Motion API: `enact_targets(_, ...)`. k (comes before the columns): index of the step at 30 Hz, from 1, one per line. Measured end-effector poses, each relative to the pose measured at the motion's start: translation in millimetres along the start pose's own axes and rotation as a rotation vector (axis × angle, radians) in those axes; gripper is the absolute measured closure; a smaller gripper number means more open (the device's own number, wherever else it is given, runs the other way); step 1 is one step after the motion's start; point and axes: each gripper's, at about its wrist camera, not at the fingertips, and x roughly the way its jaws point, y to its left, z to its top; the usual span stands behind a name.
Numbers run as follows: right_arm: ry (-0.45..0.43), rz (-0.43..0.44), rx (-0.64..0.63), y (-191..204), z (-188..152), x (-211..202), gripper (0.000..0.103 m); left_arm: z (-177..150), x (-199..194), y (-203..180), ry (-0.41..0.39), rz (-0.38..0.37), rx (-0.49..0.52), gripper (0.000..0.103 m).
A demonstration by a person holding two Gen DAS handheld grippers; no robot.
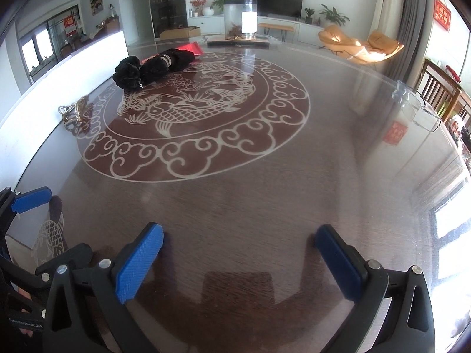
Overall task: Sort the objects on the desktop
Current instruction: 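Bring both tools back over the table, then lower the left tool onto the gold pearl claw clip and close on it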
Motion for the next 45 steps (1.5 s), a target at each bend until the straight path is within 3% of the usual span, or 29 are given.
enact_targets(45,0.0,0.0,0.0,-0.2,0.1,0.4,0.0,-0.8,-2.1,1.8,0.029,0.018,-0.024,0.0)
